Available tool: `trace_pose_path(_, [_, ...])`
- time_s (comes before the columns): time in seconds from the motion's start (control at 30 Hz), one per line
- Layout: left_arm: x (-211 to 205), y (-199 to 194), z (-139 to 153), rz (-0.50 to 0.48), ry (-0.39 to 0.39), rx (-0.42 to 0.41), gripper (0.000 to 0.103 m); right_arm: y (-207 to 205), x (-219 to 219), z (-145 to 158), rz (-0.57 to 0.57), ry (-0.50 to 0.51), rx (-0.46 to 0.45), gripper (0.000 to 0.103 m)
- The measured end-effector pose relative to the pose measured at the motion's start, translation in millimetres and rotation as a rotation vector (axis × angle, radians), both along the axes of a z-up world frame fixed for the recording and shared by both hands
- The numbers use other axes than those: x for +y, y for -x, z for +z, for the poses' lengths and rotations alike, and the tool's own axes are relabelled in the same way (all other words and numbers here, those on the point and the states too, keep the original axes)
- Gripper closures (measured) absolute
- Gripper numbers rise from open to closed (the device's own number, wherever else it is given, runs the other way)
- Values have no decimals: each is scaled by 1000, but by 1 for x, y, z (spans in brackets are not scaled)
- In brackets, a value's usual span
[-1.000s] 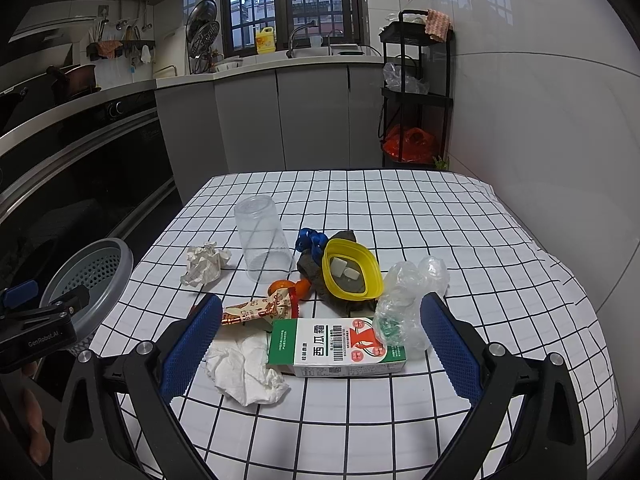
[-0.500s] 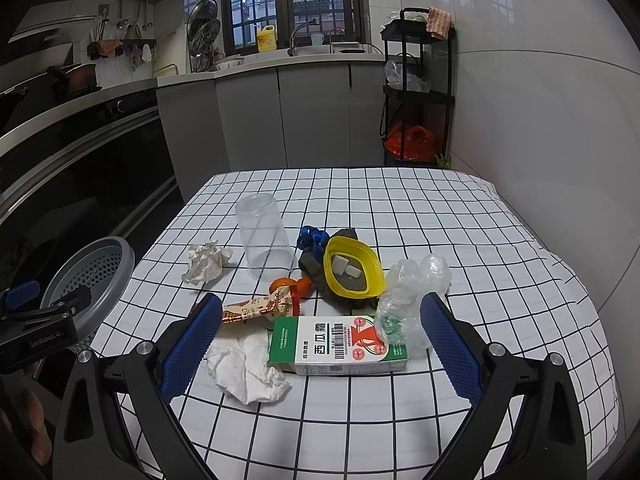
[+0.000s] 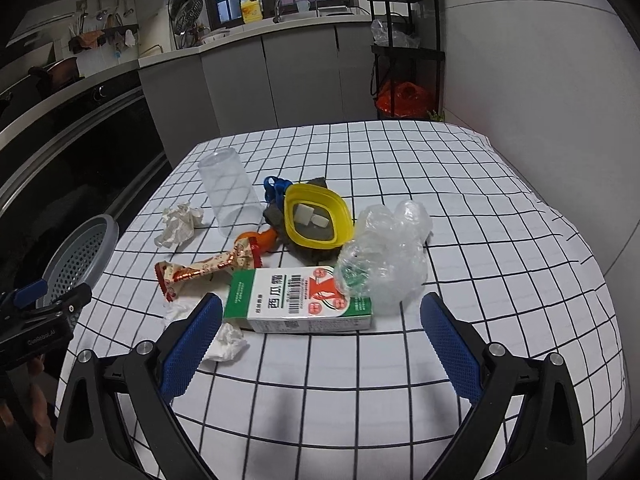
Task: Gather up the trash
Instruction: 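Grasp the clear plastic bag with the right tool while the left tool grasps the white tissue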
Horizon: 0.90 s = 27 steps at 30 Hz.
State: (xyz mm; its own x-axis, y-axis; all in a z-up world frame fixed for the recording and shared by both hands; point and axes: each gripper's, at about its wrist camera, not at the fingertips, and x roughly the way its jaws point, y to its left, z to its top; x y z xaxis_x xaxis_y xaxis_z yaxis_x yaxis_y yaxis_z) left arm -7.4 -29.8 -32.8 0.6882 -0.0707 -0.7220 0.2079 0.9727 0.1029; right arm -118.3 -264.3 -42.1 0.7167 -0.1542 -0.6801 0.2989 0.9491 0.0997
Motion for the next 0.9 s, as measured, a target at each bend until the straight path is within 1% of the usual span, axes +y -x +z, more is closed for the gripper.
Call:
trace_pose_path(0.13, [-8,0,-4,-17,1,10,6,0,-18,-5,-36,-5,25,8])
trace_pose_path(0.2, [-11,0,-5,-24,3,13,6,-3,-30,-7,-49,-24,39,8])
trace_pose_path(0.27, [-15,0,-5,-30,3,13,6,-8,-38,-7,-60,-19,47,8])
trace_pose_path(0.33, [-18,-1,-6,-41,8,15,6,-17,-47,-9,-69,-7,66,8])
trace_pose_path(0.4, [-22,0,-6,-53,11,14,6,-27,-57,-13,-76,-38,90,8])
trace_pose_path(0.47, [-26,1,-6,-60,-2,3,6,-38,-68,-21,-84,-85,117,8])
trace_pose_path(0.53, [-28,1,-8,-63,-9,0,6,-47,-74,-28,-85,-103,135,8])
trace_pose_path(0.63, [-29,0,-11,-64,-9,9,6,-63,-82,-32,-88,-108,156,8])
trace_pose_path(0.73, [-31,-1,-13,-67,-15,11,6,-80,-90,-38,-93,-88,178,8])
trace_pose_path(0.9, [-34,-1,-15,-73,-26,10,6,-99,-100,-60,-84,-139,238,9])
